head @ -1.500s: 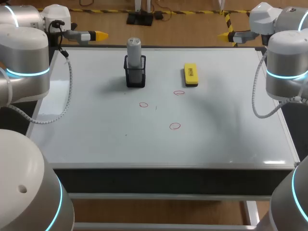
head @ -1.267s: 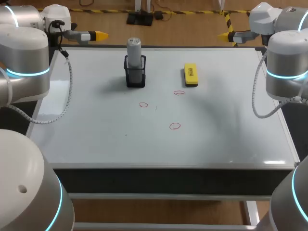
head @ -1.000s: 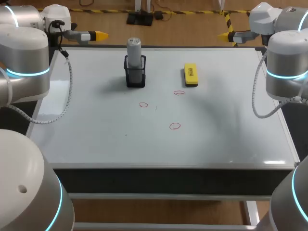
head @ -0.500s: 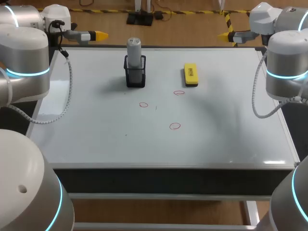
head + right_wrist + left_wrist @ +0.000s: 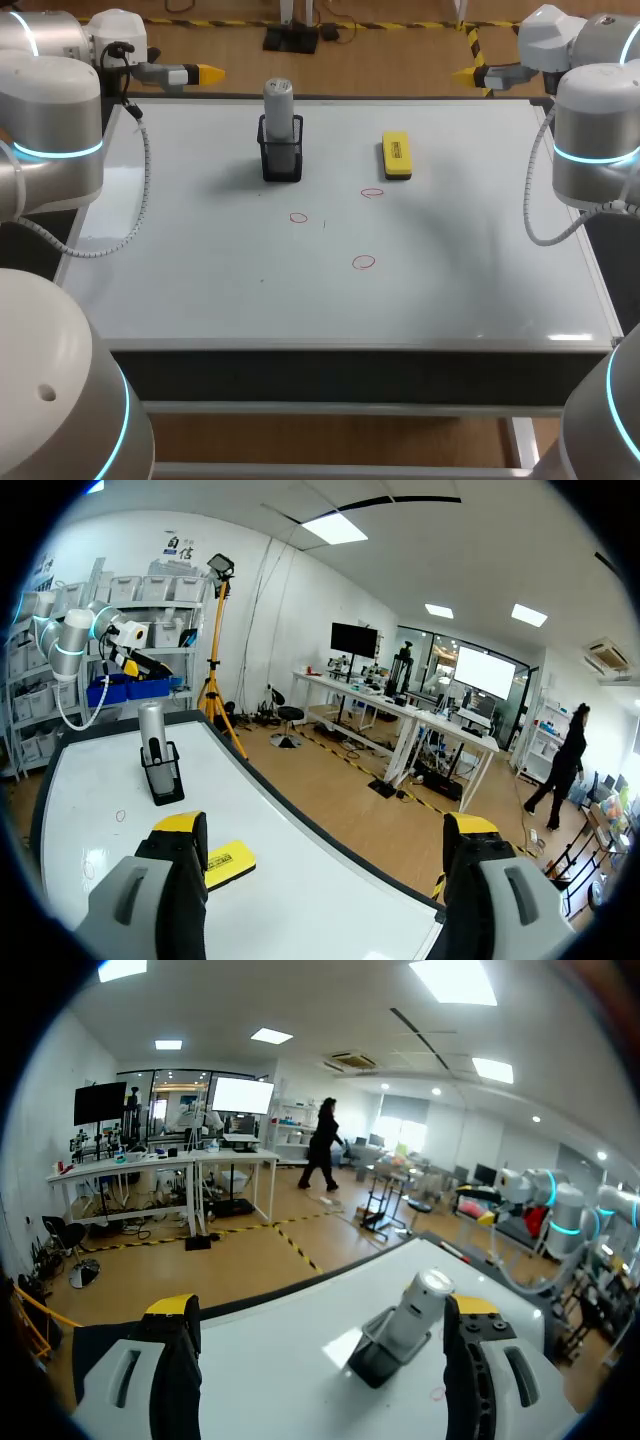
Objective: Pick up the inspection probe, press it on each red-marked spot on the whiteboard one by one, put down the probe, pick up the eraser, and wipe off all the red marks.
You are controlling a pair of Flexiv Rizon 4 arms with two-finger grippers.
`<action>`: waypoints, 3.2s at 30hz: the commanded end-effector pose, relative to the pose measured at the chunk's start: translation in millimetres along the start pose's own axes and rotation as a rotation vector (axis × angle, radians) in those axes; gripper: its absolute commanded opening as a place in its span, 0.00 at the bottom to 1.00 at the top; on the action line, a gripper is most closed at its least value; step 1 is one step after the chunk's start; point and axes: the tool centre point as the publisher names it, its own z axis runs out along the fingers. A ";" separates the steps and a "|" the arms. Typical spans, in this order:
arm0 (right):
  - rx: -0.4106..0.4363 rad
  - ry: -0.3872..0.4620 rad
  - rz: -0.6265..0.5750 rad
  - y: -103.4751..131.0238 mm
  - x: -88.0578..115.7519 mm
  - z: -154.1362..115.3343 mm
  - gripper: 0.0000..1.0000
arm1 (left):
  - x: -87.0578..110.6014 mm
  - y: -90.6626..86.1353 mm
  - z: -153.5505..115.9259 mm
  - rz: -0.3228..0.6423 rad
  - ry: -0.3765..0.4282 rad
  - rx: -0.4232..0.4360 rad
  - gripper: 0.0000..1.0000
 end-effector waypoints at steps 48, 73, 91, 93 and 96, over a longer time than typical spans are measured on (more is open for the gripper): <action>0.001 0.001 0.000 0.0 -0.5 0.2 1.00 | 143.0 61.5 109.3 0.190 0.667 0.222 1.00; 0.001 0.001 0.000 0.0 -0.5 0.2 1.00 | 136.9 56.8 123.5 0.207 0.692 0.225 1.00; 0.001 0.001 0.000 0.0 -0.5 0.2 1.00 | 133.8 57.9 119.5 0.206 0.689 0.217 0.00; 0.001 0.001 0.000 0.0 -0.5 0.2 1.00 | 134.3 54.9 117.6 0.213 0.686 0.218 0.00; 0.001 0.001 0.000 0.0 -0.5 0.2 1.00 | 136.3 47.9 114.1 0.233 0.684 0.223 0.00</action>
